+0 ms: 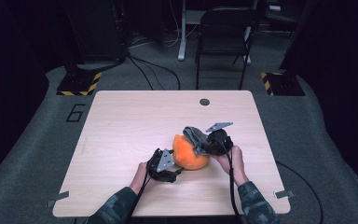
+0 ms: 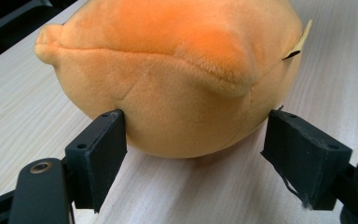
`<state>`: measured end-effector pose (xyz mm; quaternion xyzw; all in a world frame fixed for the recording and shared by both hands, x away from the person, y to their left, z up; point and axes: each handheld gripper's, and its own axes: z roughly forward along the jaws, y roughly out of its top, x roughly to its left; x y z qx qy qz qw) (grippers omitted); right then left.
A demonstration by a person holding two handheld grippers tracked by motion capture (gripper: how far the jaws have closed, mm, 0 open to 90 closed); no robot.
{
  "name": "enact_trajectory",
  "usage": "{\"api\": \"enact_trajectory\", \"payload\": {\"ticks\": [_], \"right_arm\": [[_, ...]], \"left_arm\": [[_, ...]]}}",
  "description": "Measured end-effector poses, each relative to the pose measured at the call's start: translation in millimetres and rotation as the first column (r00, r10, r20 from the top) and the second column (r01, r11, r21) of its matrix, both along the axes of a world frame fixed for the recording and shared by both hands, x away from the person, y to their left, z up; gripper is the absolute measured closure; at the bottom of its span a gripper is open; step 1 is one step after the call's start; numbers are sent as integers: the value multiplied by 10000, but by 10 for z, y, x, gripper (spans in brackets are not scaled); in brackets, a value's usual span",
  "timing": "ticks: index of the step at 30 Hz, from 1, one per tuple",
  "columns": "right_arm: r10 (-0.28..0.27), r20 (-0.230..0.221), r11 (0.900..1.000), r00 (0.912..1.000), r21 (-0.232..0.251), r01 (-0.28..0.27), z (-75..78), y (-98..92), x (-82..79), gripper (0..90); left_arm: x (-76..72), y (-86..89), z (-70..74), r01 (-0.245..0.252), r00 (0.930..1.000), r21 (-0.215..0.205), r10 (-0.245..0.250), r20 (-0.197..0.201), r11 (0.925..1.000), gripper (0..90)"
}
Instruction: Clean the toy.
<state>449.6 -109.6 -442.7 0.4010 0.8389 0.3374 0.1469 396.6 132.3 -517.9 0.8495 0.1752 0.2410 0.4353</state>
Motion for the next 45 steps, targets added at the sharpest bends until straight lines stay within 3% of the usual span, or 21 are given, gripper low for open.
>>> {"api": "enact_trajectory", "payload": {"ticks": [6,15,18,21,23,26,29,33,39,45], "right_arm": [[25,-29,10000,10000,11,-25,-4,-2,0,725],[15,-33,9999,10000,101,-14,-13,9,-7,725],[174,-30,9998,9998,84,-174,-7,-3,-8,724],[150,29,9988,9999,474,-151,20,-41,-16,721],[-230,313,9973,9992,699,208,111,-152,-46,722],[-948,641,9945,9934,501,916,166,-388,-70,723],[-1837,335,9825,9824,362,1824,91,-667,-88,722],[-2562,71,9664,9666,234,2559,-18,-931,-67,722],[-2819,-159,9592,9593,161,2822,-106,-1007,-17,717],[-2766,-80,9609,9610,142,2767,-130,-1013,10,713]], "left_arm": [[3,-16,-12,18,9998,227,-22,189,9997,263],[10,-41,-59,29,9995,174,-35,315,9998,540],[10,-55,-55,-64,9999,232,61,154,9997,651],[19,-28,-57,-83,10000,-27,83,10,10000,702],[27,-15,-60,-83,10000,-132,83,-54,9999,721],[32,5,-62,-70,9999,-167,68,-98,9998,727],[24,0,-61,-114,9999,-189,112,-73,9998,733],[23,-1,-59,-136,9999,-221,135,-30,9997,744],[20,8,-68,-100,9999,-343,102,81,9994,755],[18,23,-60,-163,9998,-617,168,76,9980,774]]}}
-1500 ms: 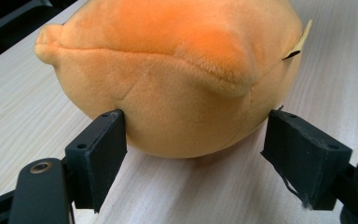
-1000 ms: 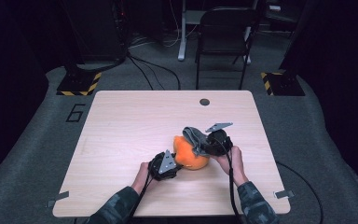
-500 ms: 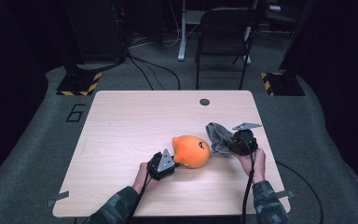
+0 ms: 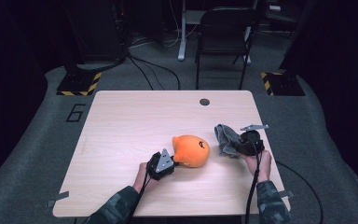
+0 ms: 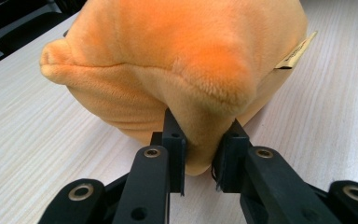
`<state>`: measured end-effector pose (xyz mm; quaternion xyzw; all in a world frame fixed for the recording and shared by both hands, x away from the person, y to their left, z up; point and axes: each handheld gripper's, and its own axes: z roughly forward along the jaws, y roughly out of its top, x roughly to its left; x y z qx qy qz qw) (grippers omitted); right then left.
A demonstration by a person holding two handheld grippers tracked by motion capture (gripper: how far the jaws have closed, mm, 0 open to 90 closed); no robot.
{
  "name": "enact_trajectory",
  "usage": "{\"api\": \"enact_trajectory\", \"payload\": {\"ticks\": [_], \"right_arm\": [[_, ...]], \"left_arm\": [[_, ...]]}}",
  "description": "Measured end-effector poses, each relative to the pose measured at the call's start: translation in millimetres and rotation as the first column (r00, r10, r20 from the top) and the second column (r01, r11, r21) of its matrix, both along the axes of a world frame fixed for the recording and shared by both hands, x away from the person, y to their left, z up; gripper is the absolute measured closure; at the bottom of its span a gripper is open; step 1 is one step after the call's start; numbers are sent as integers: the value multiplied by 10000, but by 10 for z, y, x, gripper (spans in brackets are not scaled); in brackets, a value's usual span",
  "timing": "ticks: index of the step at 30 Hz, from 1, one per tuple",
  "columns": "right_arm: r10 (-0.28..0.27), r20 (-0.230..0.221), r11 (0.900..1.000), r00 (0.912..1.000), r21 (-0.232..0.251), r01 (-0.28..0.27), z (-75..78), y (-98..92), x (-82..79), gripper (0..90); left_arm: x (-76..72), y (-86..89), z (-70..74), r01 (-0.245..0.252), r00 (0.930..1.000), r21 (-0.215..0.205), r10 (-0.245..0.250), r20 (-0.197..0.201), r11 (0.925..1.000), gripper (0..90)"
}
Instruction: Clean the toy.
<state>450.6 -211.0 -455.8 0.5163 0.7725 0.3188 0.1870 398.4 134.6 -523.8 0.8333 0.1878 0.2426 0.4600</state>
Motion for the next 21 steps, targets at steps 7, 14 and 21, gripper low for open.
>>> {"api": "enact_trajectory", "payload": {"ticks": [7,14,21], "right_arm": [[-79,-56,10000,10000,53,79,-2,-16,3,707],[-175,-65,9998,9998,111,176,9,-32,0,707],[-195,47,9997,9998,163,194,31,-54,-7,708]], "left_arm": [[0,9,66,-98,9999,-467,92,-137,9989,794],[7,89,238,-191,9973,-1332,94,-729,9909,797],[5,152,454,-409,9850,-2162,30,-1728,9755,795]]}}
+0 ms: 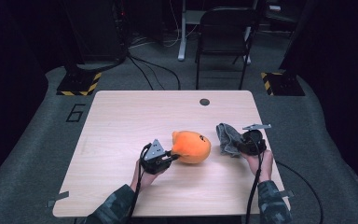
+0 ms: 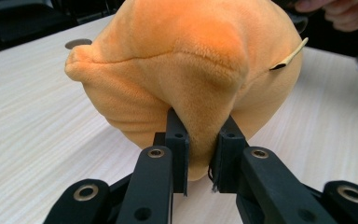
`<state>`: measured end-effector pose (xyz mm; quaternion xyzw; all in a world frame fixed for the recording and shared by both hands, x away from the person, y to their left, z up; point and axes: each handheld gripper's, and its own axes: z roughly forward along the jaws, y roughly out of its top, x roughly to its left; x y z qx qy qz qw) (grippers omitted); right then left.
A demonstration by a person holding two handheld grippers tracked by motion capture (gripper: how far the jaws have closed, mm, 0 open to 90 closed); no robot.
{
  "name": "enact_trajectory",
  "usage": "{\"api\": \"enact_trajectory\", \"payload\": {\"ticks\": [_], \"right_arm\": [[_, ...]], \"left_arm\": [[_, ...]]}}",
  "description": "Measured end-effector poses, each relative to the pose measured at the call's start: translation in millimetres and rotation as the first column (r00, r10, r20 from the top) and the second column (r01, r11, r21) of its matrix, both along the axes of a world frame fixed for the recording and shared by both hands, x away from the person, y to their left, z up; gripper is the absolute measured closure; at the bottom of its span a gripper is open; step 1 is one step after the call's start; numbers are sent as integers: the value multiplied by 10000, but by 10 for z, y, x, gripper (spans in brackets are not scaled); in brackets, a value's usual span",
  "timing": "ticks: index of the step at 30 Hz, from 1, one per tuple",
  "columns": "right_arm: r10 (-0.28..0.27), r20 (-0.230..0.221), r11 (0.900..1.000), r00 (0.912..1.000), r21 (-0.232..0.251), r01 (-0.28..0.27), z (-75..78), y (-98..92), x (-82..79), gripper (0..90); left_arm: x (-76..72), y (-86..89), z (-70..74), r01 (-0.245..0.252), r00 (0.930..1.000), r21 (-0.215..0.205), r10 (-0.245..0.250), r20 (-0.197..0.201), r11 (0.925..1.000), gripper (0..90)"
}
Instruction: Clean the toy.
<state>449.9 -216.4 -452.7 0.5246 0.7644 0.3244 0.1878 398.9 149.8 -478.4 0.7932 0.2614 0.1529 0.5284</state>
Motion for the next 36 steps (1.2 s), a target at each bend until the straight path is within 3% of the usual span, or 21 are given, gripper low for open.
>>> {"api": "enact_trajectory", "payload": {"ticks": [6,10,11,14,18,21,22,27,29,32,34,36], "right_arm": [[37,159,10000,9999,65,-38,56,19,-19,709],[206,368,9998,9991,43,-207,115,59,-40,710],[142,353,9998,9993,115,-147,128,77,-47,710],[298,630,9995,9976,74,-304,195,101,-70,711],[285,836,9994,9961,145,-298,326,130,-125,720],[626,1138,9970,9915,389,-674,490,220,-199,725],[797,1214,9958,9894,362,-847,547,281,-233,726],[1961,1470,9767,9695,591,-2065,708,693,-385,725],[2440,1439,9670,9590,385,-2518,699,871,-431,725],[2961,1312,9536,9461,163,-3007,612,1110,-464,724],[3195,1268,9471,9391,-115,-3207,511,1235,-462,723],[3221,1271,9467,9381,-358,-3202,416,1298,-448,723]], "left_arm": [[32,-9,70,-61,9956,-232,39,-940,9997,793],[52,-37,78,-196,9861,-296,144,-1657,9994,793],[73,-45,75,-251,9783,-371,169,-2063,9990,793],[109,-47,65,-461,9601,-588,280,-2782,9972,793],[149,-39,26,-644,9391,-807,330,-3421,9947,792],[177,-63,-30,-744,9223,-879,350,-3850,9933,790],[185,-75,-48,-711,9197,-862,319,-3913,9937,789],[203,-68,-72,-669,9169,-950,237,-3983,9932,789],[213,-61,-88,-691,9153,-1046,213,-4021,9921,789],[222,-60,-108,-674,9163,-1125,169,-4002,9914,788],[215,-63,-115,-634,9211,-968,209,-3887,9933,788],[207,-60,-136,-683,9177,-986,238,-3965,9928,787]]}}
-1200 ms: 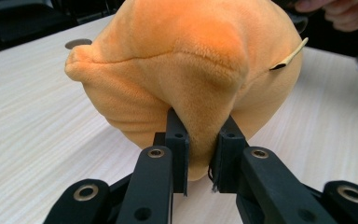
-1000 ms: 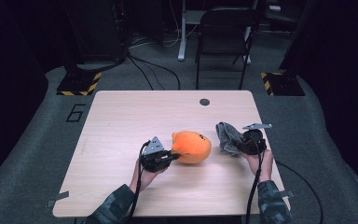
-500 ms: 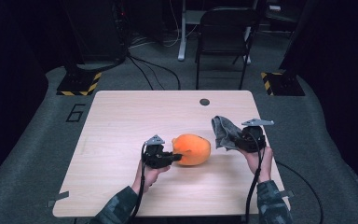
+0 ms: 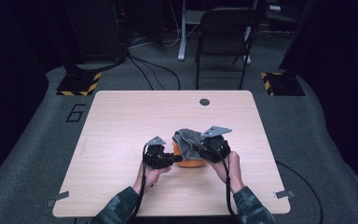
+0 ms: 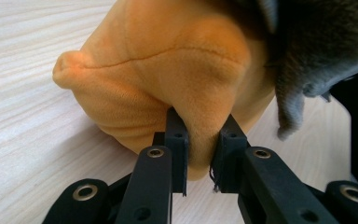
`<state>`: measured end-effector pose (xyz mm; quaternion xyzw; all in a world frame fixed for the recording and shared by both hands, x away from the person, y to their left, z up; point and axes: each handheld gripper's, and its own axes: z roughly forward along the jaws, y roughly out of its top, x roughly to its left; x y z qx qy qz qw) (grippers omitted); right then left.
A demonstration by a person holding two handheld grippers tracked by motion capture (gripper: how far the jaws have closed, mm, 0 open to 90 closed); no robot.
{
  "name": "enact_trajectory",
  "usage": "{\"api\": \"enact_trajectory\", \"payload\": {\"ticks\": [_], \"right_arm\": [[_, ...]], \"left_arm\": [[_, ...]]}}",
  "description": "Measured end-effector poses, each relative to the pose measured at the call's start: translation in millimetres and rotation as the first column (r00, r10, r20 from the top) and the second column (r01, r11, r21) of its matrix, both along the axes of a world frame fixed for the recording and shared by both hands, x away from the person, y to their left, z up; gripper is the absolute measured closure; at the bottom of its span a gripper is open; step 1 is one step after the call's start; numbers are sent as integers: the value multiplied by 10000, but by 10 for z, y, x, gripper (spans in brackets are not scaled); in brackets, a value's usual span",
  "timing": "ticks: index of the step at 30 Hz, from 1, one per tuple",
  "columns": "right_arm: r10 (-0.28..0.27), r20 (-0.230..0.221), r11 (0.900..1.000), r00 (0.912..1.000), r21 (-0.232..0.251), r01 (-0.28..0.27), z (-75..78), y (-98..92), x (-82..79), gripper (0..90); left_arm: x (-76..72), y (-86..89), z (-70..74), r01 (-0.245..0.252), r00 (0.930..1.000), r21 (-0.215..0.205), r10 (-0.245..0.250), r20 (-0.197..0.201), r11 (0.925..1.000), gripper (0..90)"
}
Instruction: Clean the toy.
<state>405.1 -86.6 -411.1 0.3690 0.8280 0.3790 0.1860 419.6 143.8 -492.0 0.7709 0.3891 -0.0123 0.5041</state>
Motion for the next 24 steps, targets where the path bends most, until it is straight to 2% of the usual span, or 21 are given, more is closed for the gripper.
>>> {"api": "enact_trajectory", "payload": {"ticks": [1,6,8,12,13,15,16,17,18,20,24], "right_arm": [[37,-58,10000,10000,32,-37,-16,1,6,723],[43,368,9996,9993,290,-54,26,-10,-30,721],[241,463,9991,9986,342,-257,38,14,-42,722],[323,541,9990,9980,-324,-305,-9,79,-42,723],[134,536,9987,9985,-503,-107,-18,93,-52,723],[252,672,9947,9974,-1013,-183,-39,95,-45,724],[89,635,9950,9979,-1000,-25,-47,101,-48,724],[227,725,9924,9971,-1221,-138,-56,80,-29,724],[71,694,9918,9976,-1279,18,-68,68,-21,725],[-63,490,9925,9988,-1213,122,-80,21,4,725],[-348,448,9887,9984,-1442,409,-104,-113,56,724]], "left_arm": [[5,5,-7,28,10000,-38,-28,4,10000,786],[6,-10,-1,58,9999,27,-58,126,10000,781],[1,-15,0,103,9997,112,-105,212,9999,781],[-6,-20,-14,123,9996,143,-126,246,9998,782],[-5,-24,-16,183,9995,141,-187,256,9997,782],[-9,-31,-24,177,9995,192,-182,264,9997,781],[-7,-29,-31,206,9994,186,-211,279,9996,780],[-3,-26,-33,214,9994,205,-219,278,9996,780],[-3,-26,-34,219,9994,197,-225,277,9996,780],[-13,-36,-37,172,9996,121,-174,221,9998,780],[-16,-31,-44,224,9994,139,-227,267,9997,779]]}}
